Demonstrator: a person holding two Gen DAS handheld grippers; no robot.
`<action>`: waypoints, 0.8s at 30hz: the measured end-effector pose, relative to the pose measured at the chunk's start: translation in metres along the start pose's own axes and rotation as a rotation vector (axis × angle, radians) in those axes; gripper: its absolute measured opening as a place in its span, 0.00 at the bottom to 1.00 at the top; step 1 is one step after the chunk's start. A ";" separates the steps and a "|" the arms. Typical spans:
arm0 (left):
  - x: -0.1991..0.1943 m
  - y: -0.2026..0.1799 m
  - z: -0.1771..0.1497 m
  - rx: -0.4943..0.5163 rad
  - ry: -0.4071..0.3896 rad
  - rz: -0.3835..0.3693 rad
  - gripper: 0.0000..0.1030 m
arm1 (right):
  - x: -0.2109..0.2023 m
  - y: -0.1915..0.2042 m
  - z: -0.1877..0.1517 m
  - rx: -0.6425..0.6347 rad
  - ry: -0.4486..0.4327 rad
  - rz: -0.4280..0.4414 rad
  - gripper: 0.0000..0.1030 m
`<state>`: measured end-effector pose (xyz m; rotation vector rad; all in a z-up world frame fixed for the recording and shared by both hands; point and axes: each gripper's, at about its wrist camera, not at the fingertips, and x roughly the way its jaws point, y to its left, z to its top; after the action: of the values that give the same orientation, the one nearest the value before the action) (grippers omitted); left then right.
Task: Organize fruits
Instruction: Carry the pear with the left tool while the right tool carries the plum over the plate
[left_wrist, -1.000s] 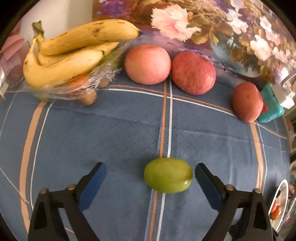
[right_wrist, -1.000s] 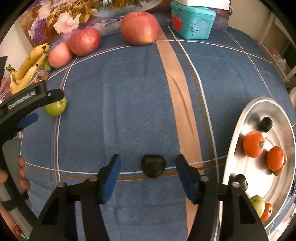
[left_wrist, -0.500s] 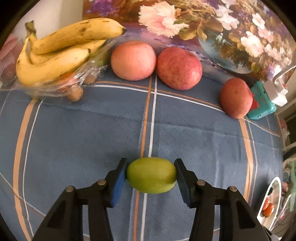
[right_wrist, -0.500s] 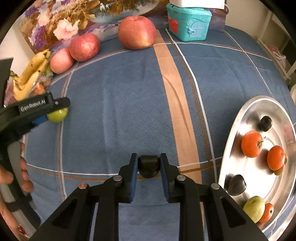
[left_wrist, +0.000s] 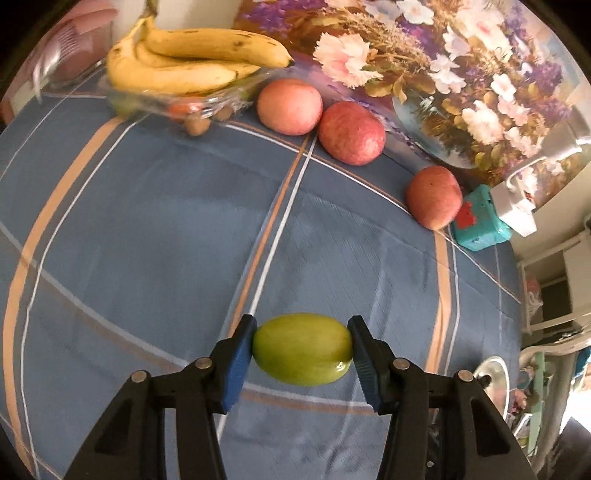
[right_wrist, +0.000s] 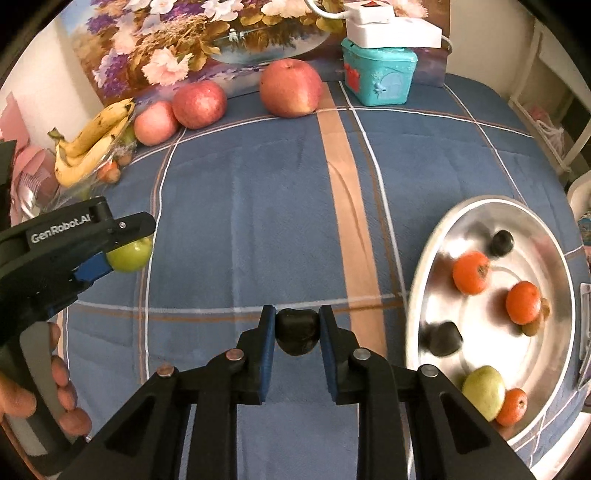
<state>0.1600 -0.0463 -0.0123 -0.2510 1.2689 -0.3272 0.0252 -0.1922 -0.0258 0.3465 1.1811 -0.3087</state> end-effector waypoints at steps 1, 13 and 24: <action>-0.006 0.003 -0.006 -0.007 -0.002 -0.005 0.52 | -0.002 -0.002 -0.003 -0.006 0.001 -0.002 0.23; -0.038 -0.005 -0.049 -0.019 -0.044 -0.009 0.52 | -0.026 -0.026 -0.018 0.019 -0.041 0.022 0.23; -0.053 -0.025 -0.069 0.018 -0.055 -0.022 0.52 | -0.045 -0.037 -0.028 0.044 -0.077 0.068 0.23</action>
<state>0.0771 -0.0500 0.0241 -0.2571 1.2088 -0.3483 -0.0288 -0.2113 0.0031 0.4090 1.0858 -0.2863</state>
